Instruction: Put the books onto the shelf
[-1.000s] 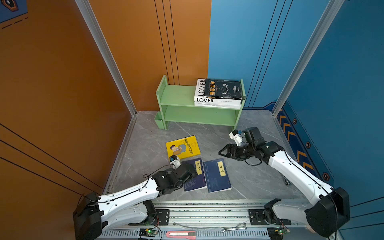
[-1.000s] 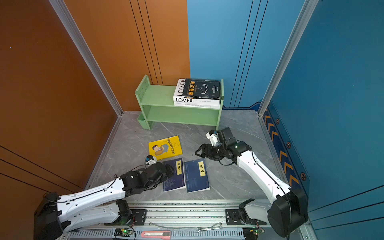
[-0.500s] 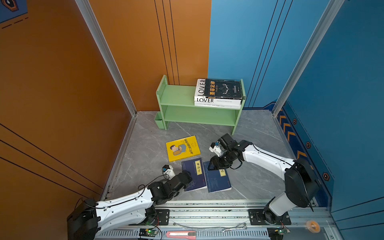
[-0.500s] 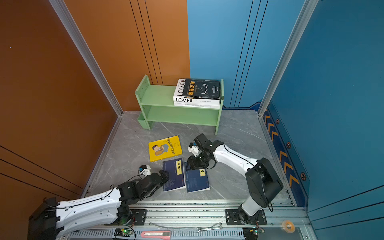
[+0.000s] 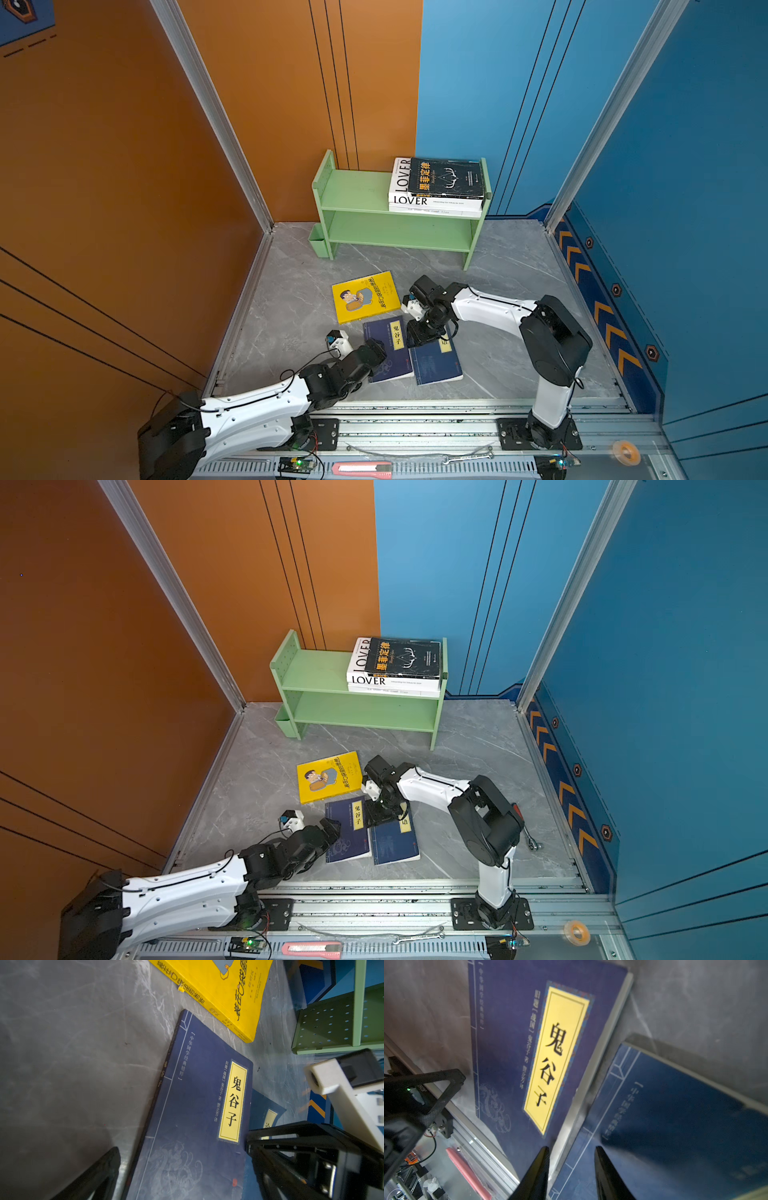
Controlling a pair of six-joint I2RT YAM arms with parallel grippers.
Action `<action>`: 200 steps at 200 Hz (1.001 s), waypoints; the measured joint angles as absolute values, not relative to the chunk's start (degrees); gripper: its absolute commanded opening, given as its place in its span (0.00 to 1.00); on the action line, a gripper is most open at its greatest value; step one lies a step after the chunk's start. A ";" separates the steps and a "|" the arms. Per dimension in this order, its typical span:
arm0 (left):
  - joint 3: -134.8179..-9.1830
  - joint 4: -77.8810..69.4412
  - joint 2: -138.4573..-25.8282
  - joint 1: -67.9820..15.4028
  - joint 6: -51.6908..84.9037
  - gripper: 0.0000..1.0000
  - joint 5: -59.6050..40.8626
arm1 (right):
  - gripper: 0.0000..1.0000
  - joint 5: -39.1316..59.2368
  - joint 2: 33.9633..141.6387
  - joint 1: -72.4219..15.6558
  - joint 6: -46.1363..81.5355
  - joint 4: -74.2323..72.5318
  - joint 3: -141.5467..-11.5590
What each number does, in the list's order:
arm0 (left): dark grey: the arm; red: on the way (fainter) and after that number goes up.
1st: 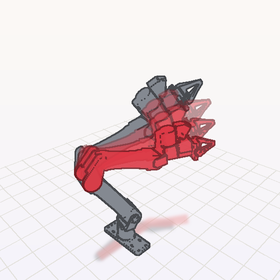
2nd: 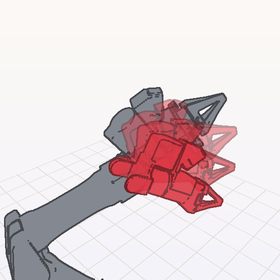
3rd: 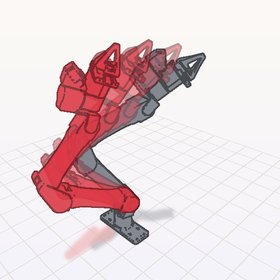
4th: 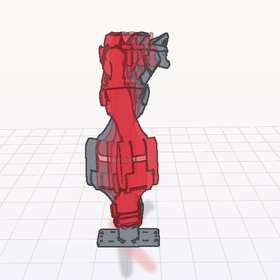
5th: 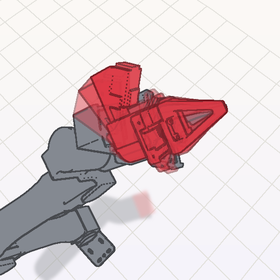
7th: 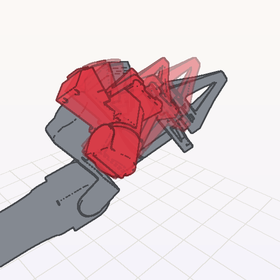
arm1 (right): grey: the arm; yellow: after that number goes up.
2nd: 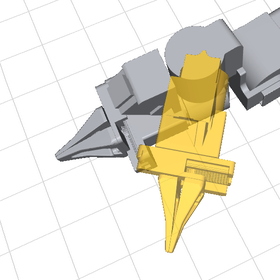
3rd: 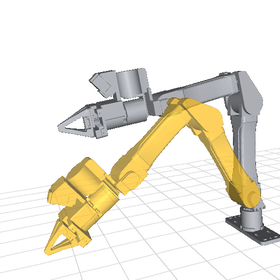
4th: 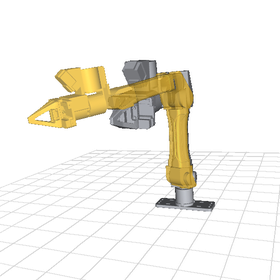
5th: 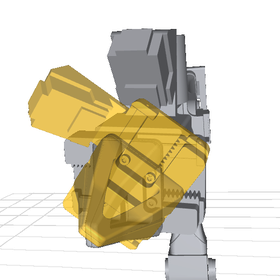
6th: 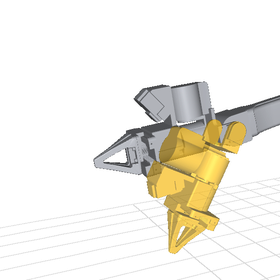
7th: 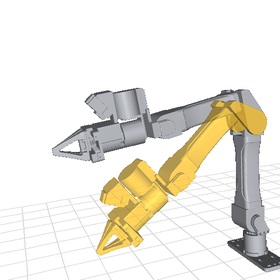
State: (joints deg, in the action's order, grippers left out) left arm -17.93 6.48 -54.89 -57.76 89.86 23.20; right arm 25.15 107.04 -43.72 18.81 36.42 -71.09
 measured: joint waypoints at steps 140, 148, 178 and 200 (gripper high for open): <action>-20.40 -16.16 -72.82 -56.69 88.07 0.98 21.61 | 0.26 14.66 114.02 -43.83 17.72 36.75 -79.26; -20.38 -19.35 -74.39 -56.69 87.88 0.97 21.08 | 0.26 14.46 114.04 -43.64 17.67 36.62 -79.29; -20.14 -34.76 -82.32 -56.69 87.64 0.92 18.39 | 0.26 13.61 114.30 -43.77 17.19 36.18 -79.18; -19.14 -45.28 -87.99 -56.64 87.44 0.78 17.82 | 0.26 13.56 114.67 -42.96 16.88 35.51 -79.02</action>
